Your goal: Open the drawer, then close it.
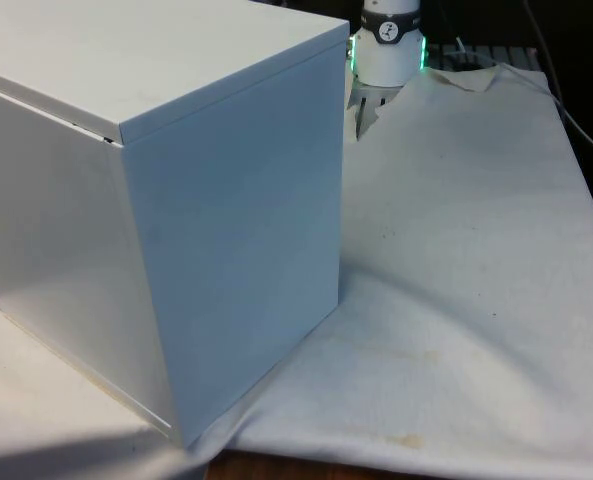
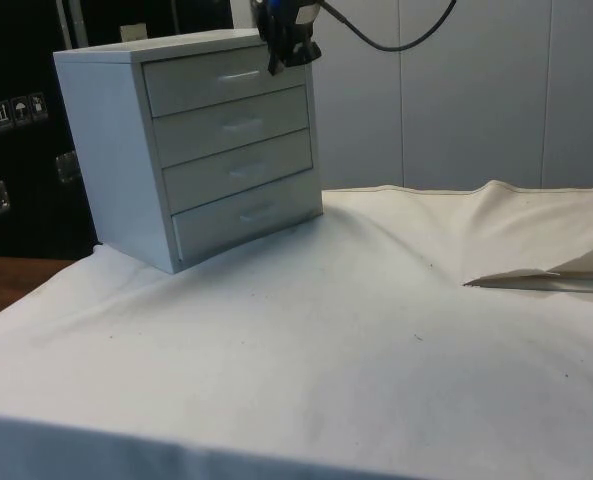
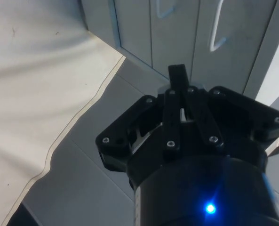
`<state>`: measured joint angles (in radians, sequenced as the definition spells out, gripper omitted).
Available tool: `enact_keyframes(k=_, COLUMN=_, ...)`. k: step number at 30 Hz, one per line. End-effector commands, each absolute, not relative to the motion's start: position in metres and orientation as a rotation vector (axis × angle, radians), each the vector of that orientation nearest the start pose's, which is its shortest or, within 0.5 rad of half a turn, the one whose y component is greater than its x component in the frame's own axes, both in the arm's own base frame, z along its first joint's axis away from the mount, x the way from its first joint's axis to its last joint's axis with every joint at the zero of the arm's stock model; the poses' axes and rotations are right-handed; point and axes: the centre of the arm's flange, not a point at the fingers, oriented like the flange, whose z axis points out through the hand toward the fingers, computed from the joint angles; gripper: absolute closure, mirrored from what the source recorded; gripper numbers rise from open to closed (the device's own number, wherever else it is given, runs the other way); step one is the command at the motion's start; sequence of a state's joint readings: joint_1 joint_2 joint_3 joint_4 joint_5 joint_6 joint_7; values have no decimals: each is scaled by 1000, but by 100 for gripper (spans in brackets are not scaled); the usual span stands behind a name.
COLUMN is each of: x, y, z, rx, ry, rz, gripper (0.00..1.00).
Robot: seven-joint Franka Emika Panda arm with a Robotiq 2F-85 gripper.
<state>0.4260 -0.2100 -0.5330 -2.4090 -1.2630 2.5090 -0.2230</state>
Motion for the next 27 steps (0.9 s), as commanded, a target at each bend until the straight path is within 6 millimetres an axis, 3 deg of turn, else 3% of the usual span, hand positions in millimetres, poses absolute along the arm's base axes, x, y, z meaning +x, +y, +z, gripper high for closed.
enact_keyframes(k=1, x=488, y=-48, z=407, rx=2015, ry=1188, rz=190, gripper=100)
enact_keyframes(k=9, x=487, y=-48, z=407, rx=2017, ry=1188, rz=191, gripper=100)
enact_keyframes(k=12, x=487, y=-48, z=407, rx=2018, ry=1187, rz=191, gripper=85)
enact_keyframes(k=13, x=487, y=-48, z=407, rx=2017, ry=1188, rz=191, gripper=85)
enact_keyframes(k=14, x=487, y=-48, z=407, rx=2017, ry=1188, rz=191, gripper=80)
enact_keyframes(k=15, x=487, y=-48, z=407, rx=2017, ry=1188, rz=191, gripper=66)
enact_keyframes(k=27, x=487, y=-48, z=407, rx=2018, ry=1187, rz=191, gripper=4)
